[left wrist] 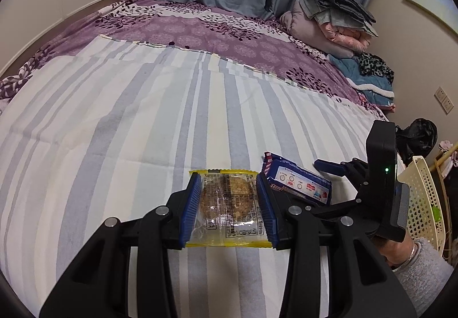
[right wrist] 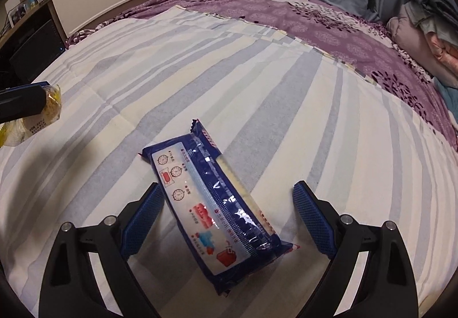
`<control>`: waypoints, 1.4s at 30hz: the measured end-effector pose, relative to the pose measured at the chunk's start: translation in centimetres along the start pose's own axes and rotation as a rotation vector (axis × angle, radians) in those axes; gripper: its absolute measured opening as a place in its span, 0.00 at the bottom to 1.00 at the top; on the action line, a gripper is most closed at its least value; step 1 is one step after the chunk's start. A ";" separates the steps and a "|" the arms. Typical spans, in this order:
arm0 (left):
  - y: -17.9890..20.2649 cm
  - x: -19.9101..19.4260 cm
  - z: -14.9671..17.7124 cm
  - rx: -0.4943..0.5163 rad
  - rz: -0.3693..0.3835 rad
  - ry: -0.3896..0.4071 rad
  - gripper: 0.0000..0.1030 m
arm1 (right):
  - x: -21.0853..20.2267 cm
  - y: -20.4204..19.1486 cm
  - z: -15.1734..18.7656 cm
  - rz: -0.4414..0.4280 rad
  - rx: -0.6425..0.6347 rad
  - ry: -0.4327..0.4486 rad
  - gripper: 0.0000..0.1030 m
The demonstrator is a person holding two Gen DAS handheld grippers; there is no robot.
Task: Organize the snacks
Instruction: 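Grasp the blue-white biscuit pack with the right tool while the left tool holds the pastry bag, then carry the biscuit pack to the basket and open the right tool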
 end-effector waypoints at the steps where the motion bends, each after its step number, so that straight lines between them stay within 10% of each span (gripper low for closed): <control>1: 0.0 0.0 0.0 0.001 0.000 0.000 0.39 | 0.0 0.0 0.0 0.004 -0.002 0.005 0.83; 10: 0.4 -0.2 -0.1 0.008 0.002 0.005 0.40 | -1.5 1.0 0.3 -0.028 0.068 0.022 0.46; 42: 9.1 -5.1 -1.7 0.177 0.048 0.086 0.40 | -19.4 8.3 6.1 -0.040 0.363 0.329 0.45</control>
Point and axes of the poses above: each gripper's, at about its wrist camera, not at the fingertips, and x roughly the way its jaws point, y to its right, z to its underside, the point moved 1 cm from there along x, roughly the way its jaws point, and after that the axes turned 12 degrees about x, right-handed, at the moved point
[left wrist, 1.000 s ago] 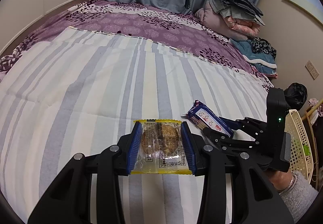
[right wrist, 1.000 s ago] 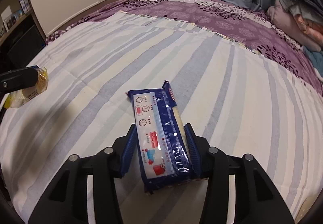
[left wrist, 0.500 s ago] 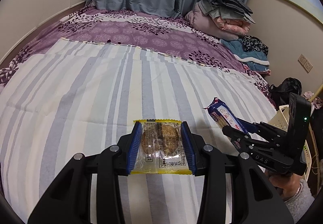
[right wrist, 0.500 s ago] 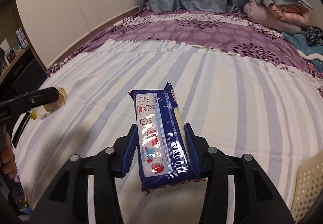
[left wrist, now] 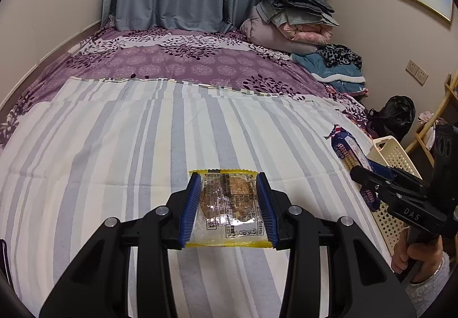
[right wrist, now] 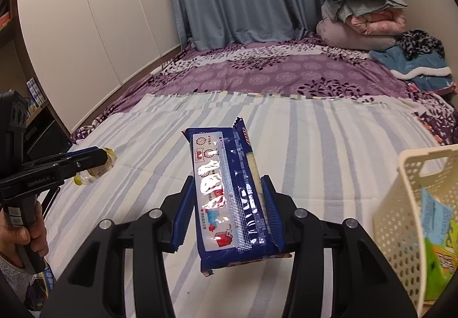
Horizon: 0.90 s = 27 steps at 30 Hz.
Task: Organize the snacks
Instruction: 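Carry the biscuit pack to the basket and open the right tool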
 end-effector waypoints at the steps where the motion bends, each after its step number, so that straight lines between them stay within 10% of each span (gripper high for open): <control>1: 0.5 -0.1 -0.1 0.008 0.002 0.002 0.40 | -0.6 0.3 -0.1 0.001 0.006 0.011 0.45; 27: 11.0 -0.2 -2.6 0.227 0.075 0.023 0.40 | -13.2 13.5 2.8 0.208 0.213 0.196 0.45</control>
Point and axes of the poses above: each gripper's, at about its wrist camera, not at the fingertips, and x roughly the way its jaws point, y to its right, z to its underside, the point moved 1 cm from there along x, roughly the way its jaws point, and after that the axes turned 12 degrees about x, right-handed, at the moved point
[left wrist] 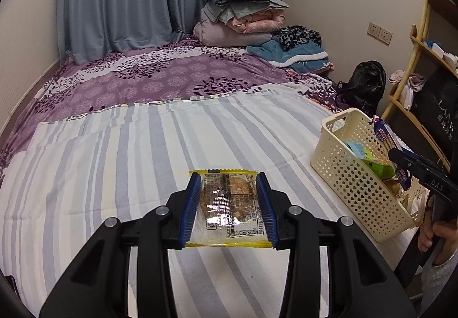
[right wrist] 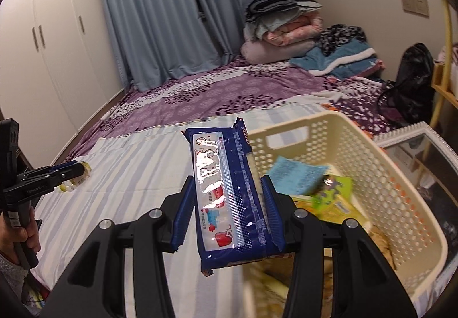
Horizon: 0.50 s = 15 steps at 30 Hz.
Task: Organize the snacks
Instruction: 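Carry the biscuit pack to the basket and open the right tool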
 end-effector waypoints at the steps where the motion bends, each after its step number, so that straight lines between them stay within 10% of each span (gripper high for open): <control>1: 0.4 0.1 -0.2 0.008 0.005 0.000 0.40 | -0.2 0.7 0.0 0.012 0.011 0.004 0.45; 15: 3.9 1.1 -1.6 0.058 0.074 0.002 0.40 | -1.7 7.0 -0.2 0.135 0.100 0.040 0.45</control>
Point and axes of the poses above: each gripper's, at about its wrist camera, not at the fingertips, and x roughly the way its jaws point, y to its right, z to its underside, the point moved 1 cm from there along x, roughly the way its jaws point, and after that the axes turned 12 degrees about x, right-handed, at the moved point
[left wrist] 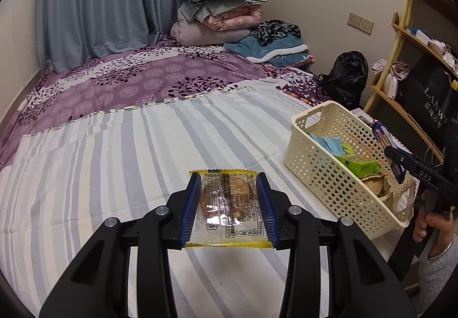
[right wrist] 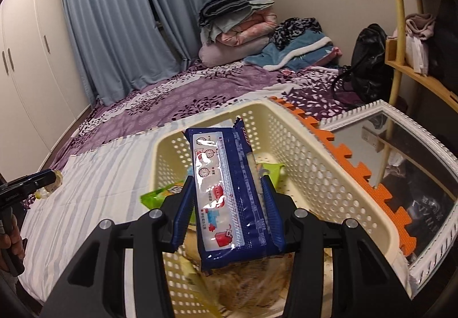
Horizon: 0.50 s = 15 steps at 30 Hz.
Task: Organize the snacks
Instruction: 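Carry the biscuit pack to the basket and open the right tool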
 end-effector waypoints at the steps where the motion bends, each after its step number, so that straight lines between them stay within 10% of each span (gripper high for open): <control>1: 0.2 0.1 -0.1 0.001 0.006 0.000 0.40 | 0.2 0.3 0.0 0.006 0.006 -0.007 0.45; 15: 1.9 1.2 -0.7 0.017 0.061 -0.009 0.40 | 1.5 1.4 0.3 0.035 0.027 -0.049 0.46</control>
Point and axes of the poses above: each gripper's, at about its wrist camera, not at the fingertips, and x roughly the way its jaws point, y to its right, z to its underside, the point moved 1 cm from there along x, roughly the way its jaws point, and after that the axes turned 12 degrees about x, right-handed, at the moved point
